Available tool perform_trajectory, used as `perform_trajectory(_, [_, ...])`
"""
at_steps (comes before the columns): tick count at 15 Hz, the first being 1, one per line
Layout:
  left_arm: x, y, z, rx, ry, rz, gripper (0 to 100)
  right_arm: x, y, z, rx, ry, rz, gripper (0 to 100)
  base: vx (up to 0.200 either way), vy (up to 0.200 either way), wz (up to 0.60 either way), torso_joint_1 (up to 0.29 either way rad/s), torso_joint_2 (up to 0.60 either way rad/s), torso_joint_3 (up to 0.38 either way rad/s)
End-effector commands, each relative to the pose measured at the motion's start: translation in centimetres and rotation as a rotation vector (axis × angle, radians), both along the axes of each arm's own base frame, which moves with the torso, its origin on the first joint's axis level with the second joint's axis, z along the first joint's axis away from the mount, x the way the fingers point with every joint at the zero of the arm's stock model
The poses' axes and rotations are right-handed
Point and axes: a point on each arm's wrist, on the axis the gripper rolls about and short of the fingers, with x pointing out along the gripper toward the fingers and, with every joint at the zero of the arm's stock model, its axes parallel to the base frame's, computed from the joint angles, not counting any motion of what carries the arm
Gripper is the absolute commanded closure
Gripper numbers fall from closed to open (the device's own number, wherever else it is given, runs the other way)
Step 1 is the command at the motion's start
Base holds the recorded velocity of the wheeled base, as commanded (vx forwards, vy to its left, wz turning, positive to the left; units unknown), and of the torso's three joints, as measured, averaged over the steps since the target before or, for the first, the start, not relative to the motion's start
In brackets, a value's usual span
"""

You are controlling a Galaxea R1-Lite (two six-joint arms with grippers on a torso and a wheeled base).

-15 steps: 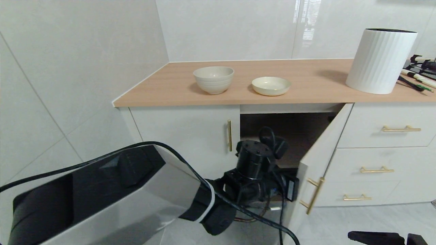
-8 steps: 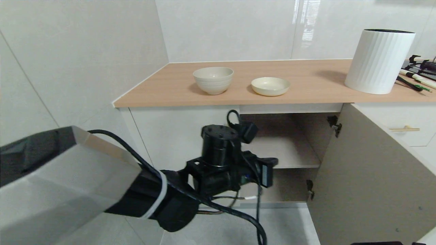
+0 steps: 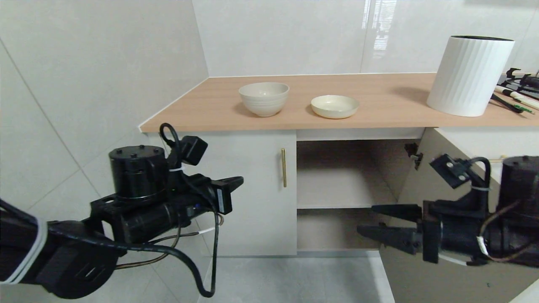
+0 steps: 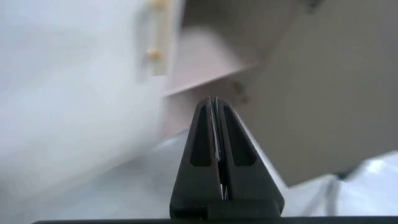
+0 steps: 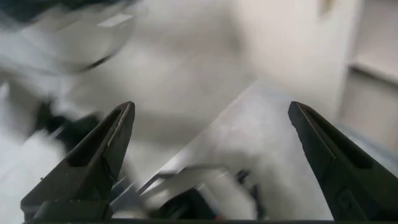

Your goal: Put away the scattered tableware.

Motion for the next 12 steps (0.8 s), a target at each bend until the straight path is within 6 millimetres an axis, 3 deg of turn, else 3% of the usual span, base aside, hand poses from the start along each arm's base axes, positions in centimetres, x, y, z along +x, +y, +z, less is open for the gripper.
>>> perform_trajectory(1, [-2.2,2.7,1.6,0.008,-0.058,0.061,100,5.5,1.4,-0.7,-0.063,0.081,-0.039,0,0.000,0.000,0.00,0.000,0.00,0.000])
perform_trajectory(2, [-3.0,3.4,2.0,0.004,-0.072,0.077,100,6.4,1.7,0.3,-0.114,0.104,-0.114,0,0.000,0.000,0.00,0.000,0.00,0.000])
perform_trajectory(3, [-3.1,3.7,2.0,0.005,-0.069,0.085,100,6.7,2.0,-0.1,-0.192,0.128,-0.226,0,0.000,0.000,0.00,0.000,0.00,0.000])
perform_trajectory(4, [-3.2,3.9,1.8,0.011,-0.055,0.089,100,6.6,2.7,-0.7,-0.279,0.089,-0.310,0,0.000,0.000,0.00,0.000,0.00,0.000])
perform_trajectory(6, [-3.1,4.0,1.4,0.021,-0.029,0.095,100,5.6,2.5,0.3,-0.295,0.048,-0.360,0,0.000,0.000,0.00,0.000,0.00,0.000])
perform_trajectory(7, [-3.1,4.0,1.7,0.014,-0.037,0.094,0,5.0,2.3,1.2,-0.276,0.026,-0.362,0,0.000,0.000,0.00,0.000,0.00,0.000])
perform_trajectory(12, [-3.5,4.1,1.9,0.014,-0.051,0.086,0,2.4,0.8,4.3,-0.239,0.030,-0.385,0,0.000,0.000,0.00,0.000,0.00,0.000])
